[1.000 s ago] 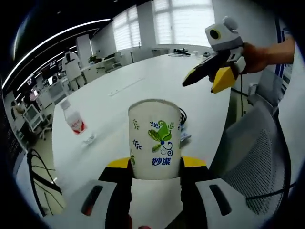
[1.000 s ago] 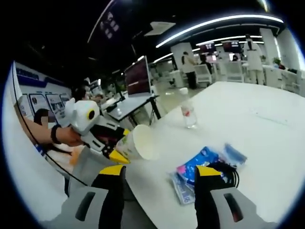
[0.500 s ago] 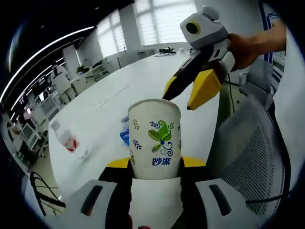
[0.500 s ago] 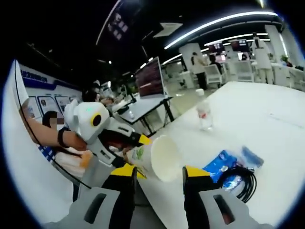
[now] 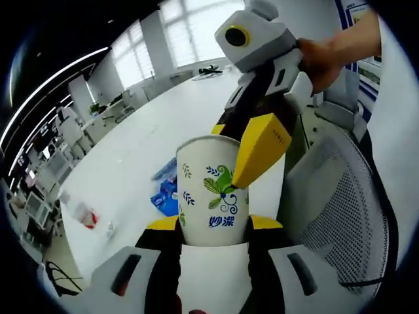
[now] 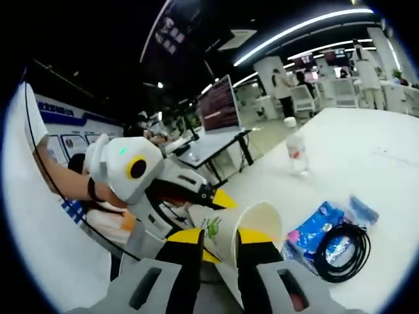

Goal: Arrange the tabletop items into an orderly group along one side of the table until the central work area is clear of visible clutter.

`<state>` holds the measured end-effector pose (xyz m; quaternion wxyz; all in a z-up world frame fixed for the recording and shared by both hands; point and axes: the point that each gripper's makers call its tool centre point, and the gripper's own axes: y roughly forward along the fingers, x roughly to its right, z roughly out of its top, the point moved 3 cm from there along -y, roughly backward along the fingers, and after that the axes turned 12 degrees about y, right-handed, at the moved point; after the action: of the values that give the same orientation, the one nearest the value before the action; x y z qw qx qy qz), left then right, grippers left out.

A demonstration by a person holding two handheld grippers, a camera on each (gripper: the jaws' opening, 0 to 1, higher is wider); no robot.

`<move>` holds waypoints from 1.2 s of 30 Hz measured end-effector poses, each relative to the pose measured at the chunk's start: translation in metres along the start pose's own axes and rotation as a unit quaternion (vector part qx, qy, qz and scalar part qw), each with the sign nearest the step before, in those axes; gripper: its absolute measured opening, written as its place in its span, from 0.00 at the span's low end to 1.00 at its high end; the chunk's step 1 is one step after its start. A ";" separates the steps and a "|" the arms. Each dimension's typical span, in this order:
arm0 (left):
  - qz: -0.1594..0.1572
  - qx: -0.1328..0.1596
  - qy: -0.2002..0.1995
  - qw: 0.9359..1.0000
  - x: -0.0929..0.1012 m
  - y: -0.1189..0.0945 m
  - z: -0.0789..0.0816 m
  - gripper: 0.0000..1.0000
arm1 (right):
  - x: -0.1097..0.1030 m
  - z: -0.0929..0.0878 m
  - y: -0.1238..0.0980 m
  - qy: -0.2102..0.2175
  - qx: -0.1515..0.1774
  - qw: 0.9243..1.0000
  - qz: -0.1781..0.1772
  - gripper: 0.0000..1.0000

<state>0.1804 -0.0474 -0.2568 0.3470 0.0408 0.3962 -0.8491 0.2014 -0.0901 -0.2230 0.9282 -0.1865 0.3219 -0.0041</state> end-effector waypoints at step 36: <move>0.017 0.027 -0.085 0.996 -0.021 0.000 -0.008 0.46 | 0.012 0.010 -0.010 0.025 0.029 0.999 0.008 0.00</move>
<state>0.1948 -0.0303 -0.2551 0.3929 -0.0150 0.3415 -0.8537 0.2177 -0.0973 -0.2197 0.9247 -0.1571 0.3467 -0.0107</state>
